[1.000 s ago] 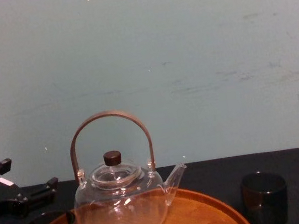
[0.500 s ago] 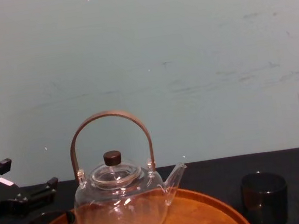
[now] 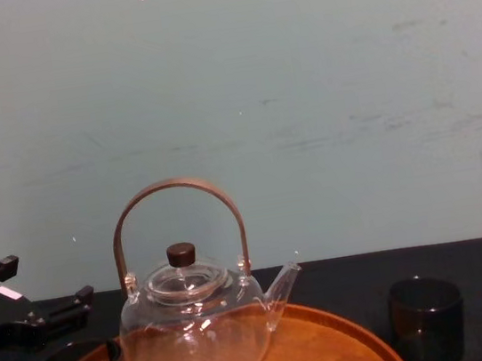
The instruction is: Pick up the glass from the table and place it on the tray.
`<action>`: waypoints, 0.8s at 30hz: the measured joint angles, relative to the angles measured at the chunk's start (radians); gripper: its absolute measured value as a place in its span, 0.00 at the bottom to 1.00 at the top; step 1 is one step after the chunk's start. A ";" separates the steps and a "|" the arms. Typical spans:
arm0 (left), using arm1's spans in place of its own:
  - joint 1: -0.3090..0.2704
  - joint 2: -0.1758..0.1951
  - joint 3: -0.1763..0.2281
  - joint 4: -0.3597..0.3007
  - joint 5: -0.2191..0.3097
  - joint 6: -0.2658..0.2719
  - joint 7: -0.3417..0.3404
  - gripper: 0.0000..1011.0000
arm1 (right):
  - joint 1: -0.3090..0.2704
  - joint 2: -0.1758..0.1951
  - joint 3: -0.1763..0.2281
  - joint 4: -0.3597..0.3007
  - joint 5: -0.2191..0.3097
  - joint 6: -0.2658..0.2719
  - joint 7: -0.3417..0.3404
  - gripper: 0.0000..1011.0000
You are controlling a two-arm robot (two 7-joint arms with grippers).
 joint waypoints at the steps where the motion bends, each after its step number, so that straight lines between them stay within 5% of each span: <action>1: 0.000 0.000 0.000 0.000 0.000 0.000 0.000 0.99 | 0.004 -0.003 0.000 0.005 -0.002 0.000 0.002 0.99; 6: 0.000 0.000 0.000 0.000 0.000 0.000 0.000 0.99 | 0.025 -0.025 0.002 0.035 -0.014 -0.007 0.010 0.99; 24: 0.000 0.000 0.000 0.000 0.000 0.000 0.000 0.99 | 0.018 -0.018 0.001 0.025 -0.013 -0.008 0.008 0.99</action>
